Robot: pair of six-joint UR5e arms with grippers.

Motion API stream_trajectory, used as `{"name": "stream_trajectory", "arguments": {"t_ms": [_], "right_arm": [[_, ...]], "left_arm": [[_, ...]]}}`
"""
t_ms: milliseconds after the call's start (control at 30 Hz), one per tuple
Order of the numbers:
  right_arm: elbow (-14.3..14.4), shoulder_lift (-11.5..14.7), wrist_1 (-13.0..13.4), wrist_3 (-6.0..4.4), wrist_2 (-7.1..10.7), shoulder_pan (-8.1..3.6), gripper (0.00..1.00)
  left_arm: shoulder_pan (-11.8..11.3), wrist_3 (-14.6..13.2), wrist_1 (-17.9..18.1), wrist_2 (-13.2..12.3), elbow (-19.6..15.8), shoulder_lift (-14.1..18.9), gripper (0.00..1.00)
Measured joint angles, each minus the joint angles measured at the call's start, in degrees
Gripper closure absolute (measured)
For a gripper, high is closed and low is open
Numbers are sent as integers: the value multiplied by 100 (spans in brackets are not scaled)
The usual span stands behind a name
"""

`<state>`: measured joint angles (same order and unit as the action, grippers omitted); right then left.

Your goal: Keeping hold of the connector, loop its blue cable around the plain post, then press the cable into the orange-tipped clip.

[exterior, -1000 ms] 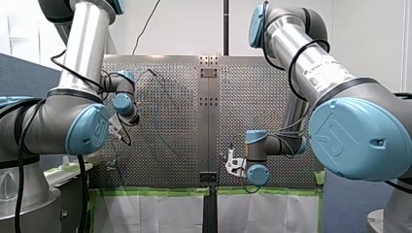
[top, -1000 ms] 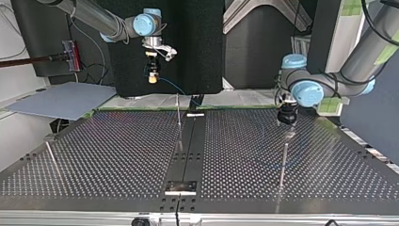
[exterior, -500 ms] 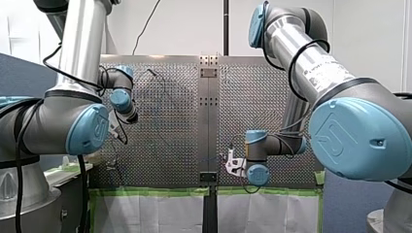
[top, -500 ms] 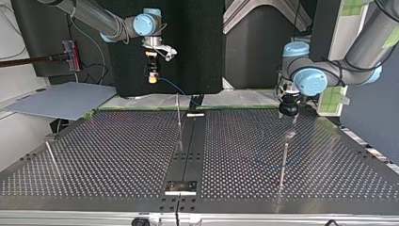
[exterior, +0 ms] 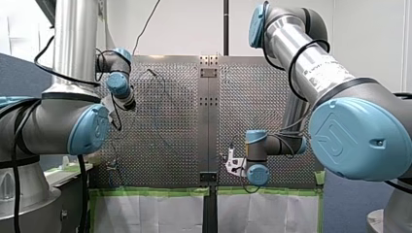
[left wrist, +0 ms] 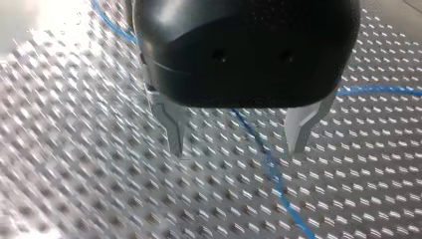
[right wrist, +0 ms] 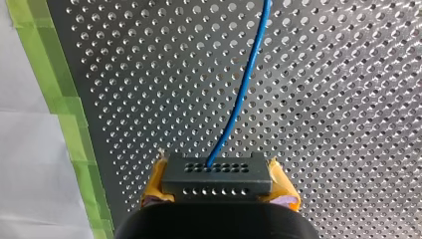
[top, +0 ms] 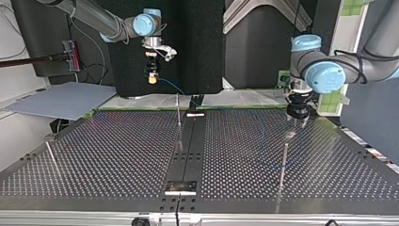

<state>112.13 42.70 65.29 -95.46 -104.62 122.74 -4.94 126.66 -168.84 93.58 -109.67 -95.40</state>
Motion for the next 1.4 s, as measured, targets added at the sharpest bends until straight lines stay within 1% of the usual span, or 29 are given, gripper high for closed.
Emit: {"name": "stream_trajectory", "arguments": {"t_ms": [100, 233, 333, 533, 700, 800, 933, 1033, 1167, 1233, 1400], "right_arm": [[0, 1, 2, -16, 7, -4, 100], [-4, 2, -1, -110, 36, -24, 100], [-9, 1, -11, -162, 55, -32, 100], [-35, 3, -19, -210, 78, -41, 100], [-59, 2, -23, -218, 88, -48, 100], [-61, 2, -23, -209, 89, -56, 100], [-62, 0, -13, -207, 90, -67, 100], [-63, 0, -23, -202, 90, -68, 100], [-63, 0, -49, -196, 90, -67, 100], [-63, 0, -50, -195, 89, -68, 100], [-63, 0, -46, -197, 90, -67, 100]], "left_arm": [[13, -168, -172, 116, 169, 173, 0], [40, -393, -401, 320, 396, 400, 0], [67, -550, -557, 460, 552, 556, 0], [147, -869, -874, 770, 871, 875, 0], [261, -1136, -1144, 1004, 1138, 1143, 0], [331, -1315, -1323, 1009, 1317, 1322, 0], [431, -1522, -1528, 888, 1521, 1528, 0], [542, -1686, -1694, 737, 1606, 1693, 0], [707, -1926, -1930, 520, 1632, 1929, 0], [788, -2016, -2024, 514, 1633, 1974, 0], [1025, -2264, -2268, 683, 1606, 1942, 0]]}}
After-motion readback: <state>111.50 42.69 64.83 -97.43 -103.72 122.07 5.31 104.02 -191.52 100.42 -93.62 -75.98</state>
